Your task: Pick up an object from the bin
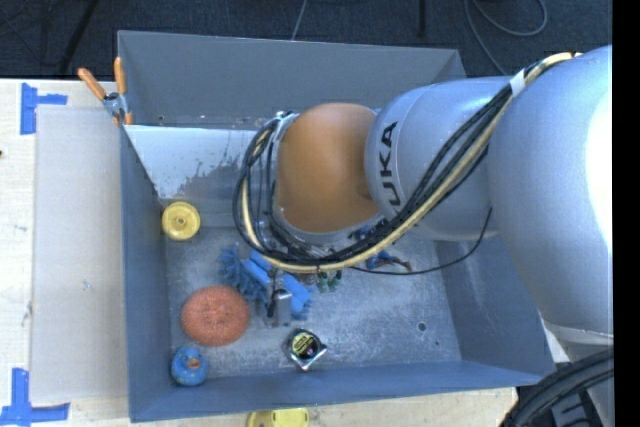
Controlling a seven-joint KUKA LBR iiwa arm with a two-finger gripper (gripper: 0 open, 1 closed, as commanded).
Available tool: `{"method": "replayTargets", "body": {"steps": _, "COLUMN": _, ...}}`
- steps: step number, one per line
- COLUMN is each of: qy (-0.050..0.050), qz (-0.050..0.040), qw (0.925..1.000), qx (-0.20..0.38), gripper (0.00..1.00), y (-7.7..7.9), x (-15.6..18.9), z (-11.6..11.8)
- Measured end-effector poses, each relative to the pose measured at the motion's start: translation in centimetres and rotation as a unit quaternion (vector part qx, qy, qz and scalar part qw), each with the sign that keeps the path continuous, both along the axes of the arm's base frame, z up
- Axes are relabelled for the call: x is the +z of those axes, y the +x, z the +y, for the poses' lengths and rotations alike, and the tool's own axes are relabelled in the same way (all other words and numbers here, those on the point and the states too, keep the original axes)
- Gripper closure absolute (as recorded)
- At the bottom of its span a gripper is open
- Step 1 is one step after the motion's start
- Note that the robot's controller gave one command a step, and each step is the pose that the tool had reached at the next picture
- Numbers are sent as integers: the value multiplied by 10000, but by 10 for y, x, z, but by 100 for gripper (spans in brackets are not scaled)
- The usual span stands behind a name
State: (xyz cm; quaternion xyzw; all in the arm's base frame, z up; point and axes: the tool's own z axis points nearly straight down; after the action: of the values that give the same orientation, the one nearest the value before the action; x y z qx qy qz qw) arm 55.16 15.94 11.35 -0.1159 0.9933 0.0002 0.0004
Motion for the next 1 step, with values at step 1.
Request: {"method": "replayTargets", "body": {"steps": 1, "qy": 9, "qz": -20, "qw": 9986, "qx": 526, "gripper": 0, "y": 13, "x": -34, "z": 3}}
